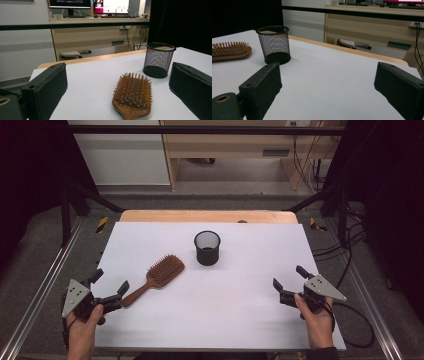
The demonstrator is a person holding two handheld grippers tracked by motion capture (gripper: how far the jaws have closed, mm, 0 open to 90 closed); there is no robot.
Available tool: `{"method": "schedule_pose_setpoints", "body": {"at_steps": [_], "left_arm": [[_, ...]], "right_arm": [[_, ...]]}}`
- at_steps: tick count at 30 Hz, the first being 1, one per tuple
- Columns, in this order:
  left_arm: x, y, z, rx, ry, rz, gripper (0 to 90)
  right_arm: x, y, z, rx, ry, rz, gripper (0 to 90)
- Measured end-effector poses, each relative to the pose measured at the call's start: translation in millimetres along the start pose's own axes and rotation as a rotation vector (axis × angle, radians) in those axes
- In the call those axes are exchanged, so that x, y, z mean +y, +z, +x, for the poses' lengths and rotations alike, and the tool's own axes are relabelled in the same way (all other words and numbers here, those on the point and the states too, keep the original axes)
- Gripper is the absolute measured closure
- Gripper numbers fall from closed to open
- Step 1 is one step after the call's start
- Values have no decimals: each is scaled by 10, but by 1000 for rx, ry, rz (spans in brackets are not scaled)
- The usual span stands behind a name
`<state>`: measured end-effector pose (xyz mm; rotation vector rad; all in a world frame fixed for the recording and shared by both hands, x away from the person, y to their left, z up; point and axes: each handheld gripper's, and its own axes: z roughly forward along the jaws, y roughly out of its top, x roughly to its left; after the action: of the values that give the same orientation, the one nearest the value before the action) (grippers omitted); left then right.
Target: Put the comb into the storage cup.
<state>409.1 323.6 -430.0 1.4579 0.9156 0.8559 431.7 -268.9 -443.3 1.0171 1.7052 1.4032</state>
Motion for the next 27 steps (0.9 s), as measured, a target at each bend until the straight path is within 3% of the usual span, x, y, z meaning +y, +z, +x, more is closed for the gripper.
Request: {"method": "schedule_pose_setpoints", "body": {"at_steps": [12, 16, 19, 27], "left_arm": [[-1, 36, -32, 4, -7, 51, 37], [19, 61, -71, 4, -11, 73, 93], [43, 96, -79, 15, -1, 99, 151], [81, 166, -65, -8, -24, 156, 494]], "right_arm": [[-12, 25, 18, 5, -1, 21, 71], [-19, 25, 5, -2, 4, 28, 72], [-21, 27, 5, -1, 4, 31, 73], [-30, 43, 12, 1, 4, 39, 74]]}}
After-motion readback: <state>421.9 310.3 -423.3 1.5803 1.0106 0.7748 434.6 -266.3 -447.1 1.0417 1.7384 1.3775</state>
